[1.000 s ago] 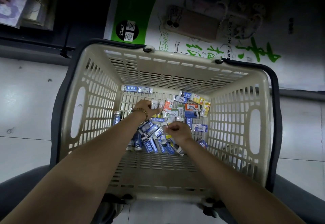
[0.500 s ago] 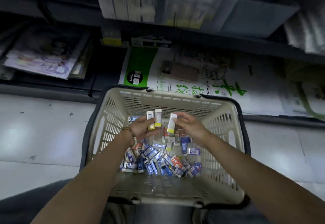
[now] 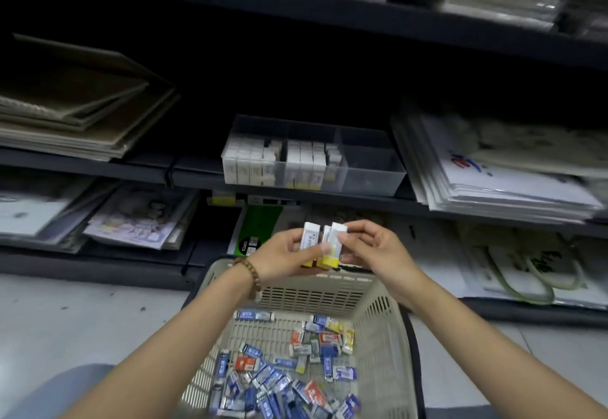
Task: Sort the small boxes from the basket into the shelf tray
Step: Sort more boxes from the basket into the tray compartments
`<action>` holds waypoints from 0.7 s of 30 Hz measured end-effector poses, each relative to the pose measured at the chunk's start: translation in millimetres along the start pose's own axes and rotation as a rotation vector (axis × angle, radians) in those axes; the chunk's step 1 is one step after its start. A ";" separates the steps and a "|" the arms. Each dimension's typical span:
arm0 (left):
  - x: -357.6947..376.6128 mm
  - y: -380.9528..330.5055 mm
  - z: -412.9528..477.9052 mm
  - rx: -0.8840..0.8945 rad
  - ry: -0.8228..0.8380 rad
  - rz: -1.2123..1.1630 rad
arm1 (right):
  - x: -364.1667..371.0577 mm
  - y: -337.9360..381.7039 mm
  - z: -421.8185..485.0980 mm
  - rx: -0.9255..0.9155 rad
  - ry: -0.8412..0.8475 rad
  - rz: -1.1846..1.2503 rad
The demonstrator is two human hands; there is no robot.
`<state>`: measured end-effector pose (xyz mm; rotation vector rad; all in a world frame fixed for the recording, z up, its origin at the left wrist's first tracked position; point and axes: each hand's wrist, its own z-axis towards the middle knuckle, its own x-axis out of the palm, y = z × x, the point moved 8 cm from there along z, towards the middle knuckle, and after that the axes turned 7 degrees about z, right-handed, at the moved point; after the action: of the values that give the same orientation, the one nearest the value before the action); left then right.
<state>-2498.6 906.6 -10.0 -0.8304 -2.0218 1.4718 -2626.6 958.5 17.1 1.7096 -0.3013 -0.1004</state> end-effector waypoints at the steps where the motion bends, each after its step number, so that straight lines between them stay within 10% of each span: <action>1: 0.3 -6.6 -2.4 0.035 -0.008 0.090 | -0.7 2.3 -2.7 -0.008 -0.007 0.016; 21: 10.0 -16.4 14.0 0.017 -0.001 -0.065 | -8.6 18.5 4.0 0.055 0.023 0.087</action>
<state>-2518.3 901.0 2.0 -0.7503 -2.0148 1.4513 -2638.4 954.4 33.7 1.7481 -0.3633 -0.0086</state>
